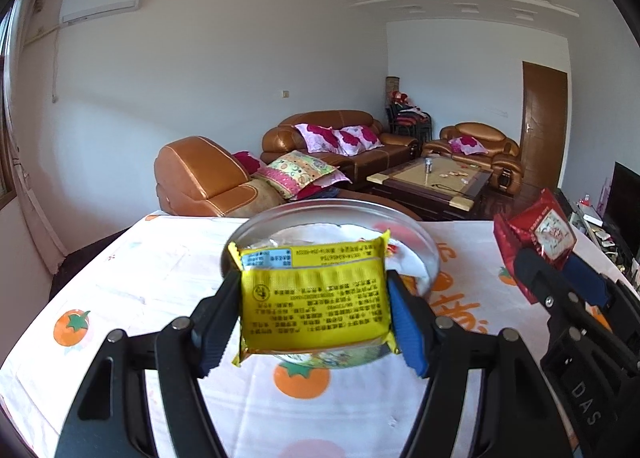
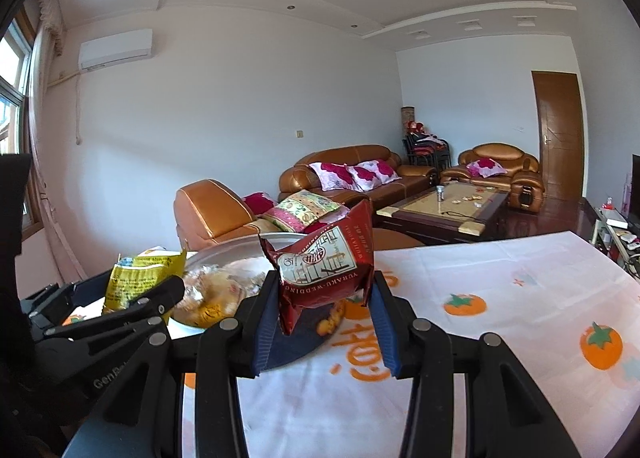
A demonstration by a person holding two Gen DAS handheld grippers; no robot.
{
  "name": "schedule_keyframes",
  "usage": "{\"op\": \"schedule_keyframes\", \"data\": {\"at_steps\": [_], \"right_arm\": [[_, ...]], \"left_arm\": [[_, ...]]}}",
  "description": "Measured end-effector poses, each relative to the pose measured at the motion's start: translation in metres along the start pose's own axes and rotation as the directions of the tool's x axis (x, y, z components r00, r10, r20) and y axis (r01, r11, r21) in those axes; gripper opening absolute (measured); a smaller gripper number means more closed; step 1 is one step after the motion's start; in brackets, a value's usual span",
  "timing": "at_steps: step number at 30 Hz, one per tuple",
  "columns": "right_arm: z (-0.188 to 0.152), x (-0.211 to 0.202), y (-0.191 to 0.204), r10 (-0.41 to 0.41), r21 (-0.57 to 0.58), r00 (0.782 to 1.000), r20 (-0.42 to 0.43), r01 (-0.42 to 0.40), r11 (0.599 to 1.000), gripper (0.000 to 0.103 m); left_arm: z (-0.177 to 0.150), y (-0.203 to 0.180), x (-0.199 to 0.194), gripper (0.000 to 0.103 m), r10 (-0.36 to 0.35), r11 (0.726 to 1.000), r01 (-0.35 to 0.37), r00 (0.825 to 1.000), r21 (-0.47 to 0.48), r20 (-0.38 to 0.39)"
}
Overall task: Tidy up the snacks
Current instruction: 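Lower both packets into the tin and open both tools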
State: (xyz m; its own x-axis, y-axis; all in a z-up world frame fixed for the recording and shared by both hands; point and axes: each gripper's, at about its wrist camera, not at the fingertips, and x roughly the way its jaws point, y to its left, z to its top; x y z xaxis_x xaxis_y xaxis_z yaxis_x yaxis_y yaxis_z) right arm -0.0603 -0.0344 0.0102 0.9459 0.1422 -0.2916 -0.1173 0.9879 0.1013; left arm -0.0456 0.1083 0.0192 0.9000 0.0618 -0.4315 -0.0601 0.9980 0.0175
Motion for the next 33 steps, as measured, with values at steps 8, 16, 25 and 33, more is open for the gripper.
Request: {"op": "schedule_keyframes", "data": {"at_steps": [8,16,25,33], "right_arm": [[0.014,0.029,0.019,0.028,-0.012,1.0,0.009,-0.028,1.0,0.046],[0.021,0.072,0.027,0.034,0.024,0.999,-0.019,-0.034,0.999,0.046],[0.019,0.114,0.029,0.012,0.064,0.998,-0.057,-0.009,0.998,0.046],[0.016,0.144,0.03,-0.006,0.091,0.995,-0.101,0.015,0.996,0.046]], "left_arm": [[0.014,0.021,0.027,0.103,0.049,0.999,-0.049,0.999,-0.017,-0.001],[0.024,0.033,0.064,0.103,0.081,0.996,-0.082,0.996,-0.021,-0.027],[0.034,0.036,0.105,0.103,0.085,0.996,-0.087,0.994,-0.027,-0.071],[0.031,0.035,0.122,0.103,0.11,0.994,-0.11,0.988,0.007,-0.105]]}}
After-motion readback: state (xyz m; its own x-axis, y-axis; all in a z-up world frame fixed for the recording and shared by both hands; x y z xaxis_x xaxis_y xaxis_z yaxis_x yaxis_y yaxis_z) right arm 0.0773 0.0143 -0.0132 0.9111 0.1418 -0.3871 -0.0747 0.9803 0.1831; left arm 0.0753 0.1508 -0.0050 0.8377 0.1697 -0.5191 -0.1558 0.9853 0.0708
